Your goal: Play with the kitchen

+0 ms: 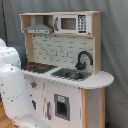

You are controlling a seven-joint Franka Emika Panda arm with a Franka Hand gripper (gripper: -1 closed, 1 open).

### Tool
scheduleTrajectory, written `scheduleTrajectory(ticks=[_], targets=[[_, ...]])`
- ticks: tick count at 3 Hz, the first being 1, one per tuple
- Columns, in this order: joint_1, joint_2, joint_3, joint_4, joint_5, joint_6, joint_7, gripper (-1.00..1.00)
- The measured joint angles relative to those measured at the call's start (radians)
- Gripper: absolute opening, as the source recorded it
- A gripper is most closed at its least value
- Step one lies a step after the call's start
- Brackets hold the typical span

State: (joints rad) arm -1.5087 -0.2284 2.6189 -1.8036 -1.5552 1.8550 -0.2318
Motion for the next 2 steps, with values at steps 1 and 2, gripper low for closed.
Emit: scheduleTrajectory(ticks=[1,2], targets=[[0.013,0.0,0.0,-0.04,-0.078,0.043,0.05,1.0],[0.016,0.001,-0.001,-0.084,-0.15,0.088,0.099,1.0]])
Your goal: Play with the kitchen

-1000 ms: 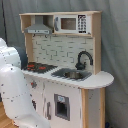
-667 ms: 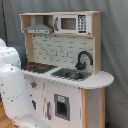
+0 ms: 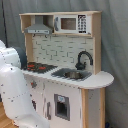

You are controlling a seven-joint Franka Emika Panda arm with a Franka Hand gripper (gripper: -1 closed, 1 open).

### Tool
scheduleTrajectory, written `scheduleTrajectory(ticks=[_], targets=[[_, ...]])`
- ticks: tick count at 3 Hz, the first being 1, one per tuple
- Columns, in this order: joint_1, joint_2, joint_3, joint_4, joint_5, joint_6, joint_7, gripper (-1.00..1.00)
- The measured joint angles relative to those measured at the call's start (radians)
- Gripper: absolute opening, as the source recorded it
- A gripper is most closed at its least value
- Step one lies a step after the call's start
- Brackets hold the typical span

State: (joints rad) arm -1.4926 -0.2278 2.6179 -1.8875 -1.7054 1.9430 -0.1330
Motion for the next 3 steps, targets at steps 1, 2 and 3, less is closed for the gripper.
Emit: scheduleTrajectory(ticks=[1,2,3], targets=[[-0.001,0.002,-0.008,-0.051,-0.082,0.043,0.033,1.0],[-0.002,0.002,-0.01,-0.104,-0.161,0.084,0.04,1.0],[-0.021,0.002,-0.03,-0.164,-0.2,0.132,0.087,1.0]])
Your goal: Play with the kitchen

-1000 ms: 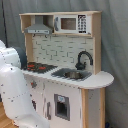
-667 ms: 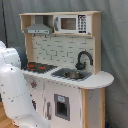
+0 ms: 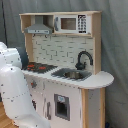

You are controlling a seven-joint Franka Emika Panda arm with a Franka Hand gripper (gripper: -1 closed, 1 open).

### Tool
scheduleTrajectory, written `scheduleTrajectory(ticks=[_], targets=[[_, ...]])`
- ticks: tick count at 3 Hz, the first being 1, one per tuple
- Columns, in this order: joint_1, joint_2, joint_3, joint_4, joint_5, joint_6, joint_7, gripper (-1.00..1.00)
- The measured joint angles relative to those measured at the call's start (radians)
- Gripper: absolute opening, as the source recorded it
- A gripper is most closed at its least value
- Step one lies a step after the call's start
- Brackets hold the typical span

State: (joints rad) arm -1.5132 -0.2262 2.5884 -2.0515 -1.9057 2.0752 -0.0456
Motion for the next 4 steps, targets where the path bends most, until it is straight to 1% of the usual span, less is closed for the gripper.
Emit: scheduleTrajectory(ticks=[1,2,3,4], targets=[[-0.005,-0.005,0.001,-0.052,-0.001,0.001,0.094,1.0],[-0.018,-0.045,0.001,-0.058,-0.001,0.002,0.189,1.0],[-0.02,-0.128,0.007,0.001,-0.002,0.002,0.196,1.0],[-0.048,-0.191,0.004,0.073,-0.002,0.005,0.196,1.0]])
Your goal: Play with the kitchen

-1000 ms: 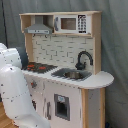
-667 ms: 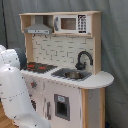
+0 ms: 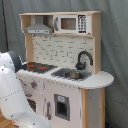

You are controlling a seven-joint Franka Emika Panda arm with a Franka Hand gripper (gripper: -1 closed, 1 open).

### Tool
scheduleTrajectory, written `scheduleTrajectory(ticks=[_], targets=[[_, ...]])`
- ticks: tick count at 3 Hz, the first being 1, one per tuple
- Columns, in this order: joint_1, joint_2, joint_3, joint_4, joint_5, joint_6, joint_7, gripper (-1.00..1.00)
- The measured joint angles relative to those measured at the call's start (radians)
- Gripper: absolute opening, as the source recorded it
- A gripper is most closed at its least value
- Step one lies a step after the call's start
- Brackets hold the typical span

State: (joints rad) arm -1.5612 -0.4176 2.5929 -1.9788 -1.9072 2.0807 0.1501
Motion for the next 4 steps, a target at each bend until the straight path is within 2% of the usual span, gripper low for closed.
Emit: scheduleTrajectory(ticks=[1,2,4], targets=[[-0.011,-0.024,0.003,0.026,0.0,0.015,0.001,1.0],[-0.011,-0.024,0.003,0.026,0.0,0.015,0.001,-1.0],[-0.018,-0.016,0.004,0.029,0.006,0.046,0.201,-1.0]])
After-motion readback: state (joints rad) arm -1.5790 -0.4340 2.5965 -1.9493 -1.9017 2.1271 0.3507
